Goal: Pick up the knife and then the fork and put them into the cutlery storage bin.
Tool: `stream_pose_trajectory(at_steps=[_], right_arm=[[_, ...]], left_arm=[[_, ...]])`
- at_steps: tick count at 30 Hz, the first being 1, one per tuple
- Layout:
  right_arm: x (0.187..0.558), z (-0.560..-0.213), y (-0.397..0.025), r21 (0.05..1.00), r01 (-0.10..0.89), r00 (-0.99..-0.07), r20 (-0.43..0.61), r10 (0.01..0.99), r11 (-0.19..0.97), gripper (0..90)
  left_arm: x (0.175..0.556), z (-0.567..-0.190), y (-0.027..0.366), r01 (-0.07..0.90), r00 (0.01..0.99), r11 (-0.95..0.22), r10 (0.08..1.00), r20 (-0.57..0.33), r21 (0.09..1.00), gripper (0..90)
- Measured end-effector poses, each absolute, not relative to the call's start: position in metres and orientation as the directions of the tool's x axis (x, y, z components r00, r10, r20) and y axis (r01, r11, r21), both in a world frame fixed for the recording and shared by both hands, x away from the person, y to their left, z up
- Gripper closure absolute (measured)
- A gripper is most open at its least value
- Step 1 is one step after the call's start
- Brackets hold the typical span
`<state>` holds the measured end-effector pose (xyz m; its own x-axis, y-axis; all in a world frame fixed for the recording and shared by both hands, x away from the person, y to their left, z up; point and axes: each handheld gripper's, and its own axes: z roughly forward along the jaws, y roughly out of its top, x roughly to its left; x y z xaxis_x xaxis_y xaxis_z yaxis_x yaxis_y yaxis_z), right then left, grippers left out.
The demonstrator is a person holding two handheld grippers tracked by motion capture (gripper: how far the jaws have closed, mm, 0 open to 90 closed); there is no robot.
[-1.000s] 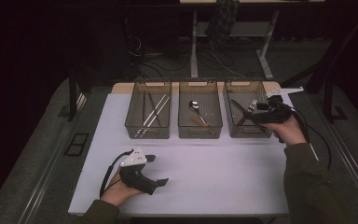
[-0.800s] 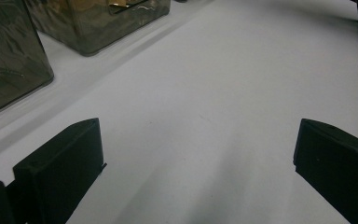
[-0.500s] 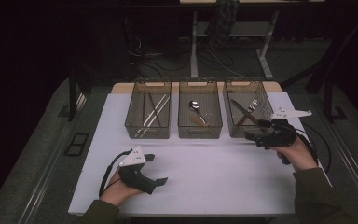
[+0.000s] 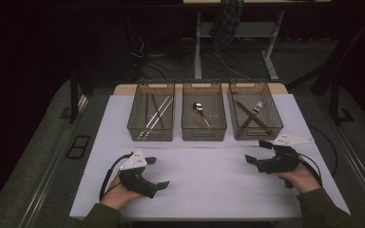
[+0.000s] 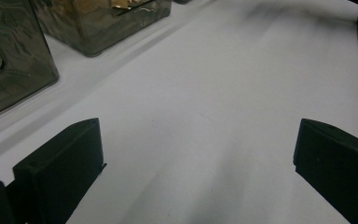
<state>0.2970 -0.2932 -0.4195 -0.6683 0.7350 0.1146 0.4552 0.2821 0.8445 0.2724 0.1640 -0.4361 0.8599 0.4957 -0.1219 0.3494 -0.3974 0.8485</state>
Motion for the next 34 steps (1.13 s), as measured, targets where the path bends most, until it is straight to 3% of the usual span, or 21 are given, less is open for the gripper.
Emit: stream_pose_trajectory(at_steps=[16, 34], right_arm=[[0.260, -0.437, -0.293, 0.847, 0.448, -0.702, 0.135, 0.699, 0.287, 16.0], [0.260, -0.441, -0.294, 0.842, 0.449, -0.709, 0.132, 0.693, 0.299, 16.0]], left_arm=[[0.271, -0.436, 0.163, 0.350, 0.863, -0.402, 0.489, -0.125, 0.846, 0.2], [0.270, -0.435, 0.163, 0.346, 0.867, -0.404, 0.483, -0.124, 0.847, 0.2]])
